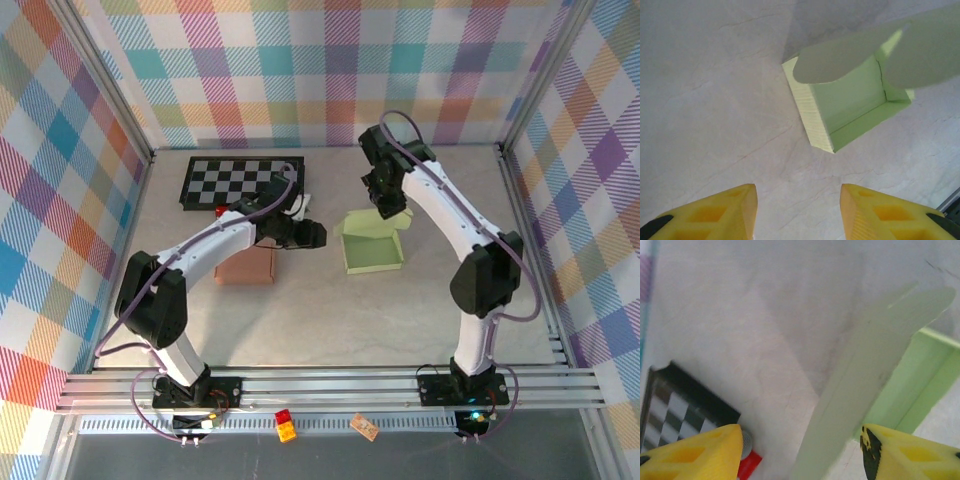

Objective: Fold the paper box

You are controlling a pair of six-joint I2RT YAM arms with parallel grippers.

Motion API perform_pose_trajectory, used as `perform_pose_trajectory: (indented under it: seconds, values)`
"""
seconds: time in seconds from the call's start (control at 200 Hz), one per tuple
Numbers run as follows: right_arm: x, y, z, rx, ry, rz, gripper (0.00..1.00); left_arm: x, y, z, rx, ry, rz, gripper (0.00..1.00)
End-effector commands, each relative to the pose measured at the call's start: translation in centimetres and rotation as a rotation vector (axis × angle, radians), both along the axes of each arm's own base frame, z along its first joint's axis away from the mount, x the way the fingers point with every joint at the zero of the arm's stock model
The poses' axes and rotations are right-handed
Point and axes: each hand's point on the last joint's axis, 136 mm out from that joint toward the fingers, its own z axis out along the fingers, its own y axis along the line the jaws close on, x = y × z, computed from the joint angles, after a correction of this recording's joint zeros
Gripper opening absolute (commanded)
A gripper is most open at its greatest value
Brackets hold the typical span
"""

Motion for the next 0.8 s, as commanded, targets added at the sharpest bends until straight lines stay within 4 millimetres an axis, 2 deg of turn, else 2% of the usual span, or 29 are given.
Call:
perform_pose_trajectory:
  seconds: [0.0,0.105,0.24,0.355,0.435,0.51,0.6,0.67,0.725,0.795]
  values:
    - [0.9,-0.2,4.4,-0.11,-0.169,0.358,0.69,-0.4,-1.8,1.0,0.028,-0.084,-0.132,0.48]
    - [0.3,-0.1,6.8,-0.185,-0.3,0.615,0.71,-0.7,-2.0,1.2,0.045,-0.176,-0.174,0.48]
    - [-1.7,-0.4,7.7,-0.218,-0.445,0.871,0.71,0.4,-1.7,1.5,0.091,-0.296,-0.196,0.52]
    - [-3.2,-4.1,5.9,-0.202,-0.404,0.899,0.7,0.9,-3.1,2.0,0.073,-0.304,-0.248,0.52]
    - [-4.4,-6.0,4.5,-0.291,-0.39,0.923,0.71,0.7,-4.0,1.6,0.095,-0.322,-0.303,0.53]
    - [-5.7,-7.6,1.6,-0.316,-0.323,0.901,0.71,0.2,-4.6,1.0,0.125,-0.336,-0.362,0.53]
    - [-7.1,-9.1,-1.6,-0.284,-0.23,0.846,0.71,0.6,-3.5,0.4,0.186,-0.319,-0.303,0.54]
    - [-7.7,-10.2,-3.9,-0.237,-0.144,0.771,0.72,0.5,-2.8,0.1,0.171,-0.29,-0.253,0.54]
    - [-7.7,-10.3,-5.0,-0.15,-0.125,0.712,0.72,-0.1,-2.6,-0.1,0.149,-0.256,-0.214,0.54]
    - [-7.3,-10.3,-5.4,-0.089,-0.154,0.664,0.72,-0.8,-2.1,-0.4,0.12,-0.21,-0.151,0.54]
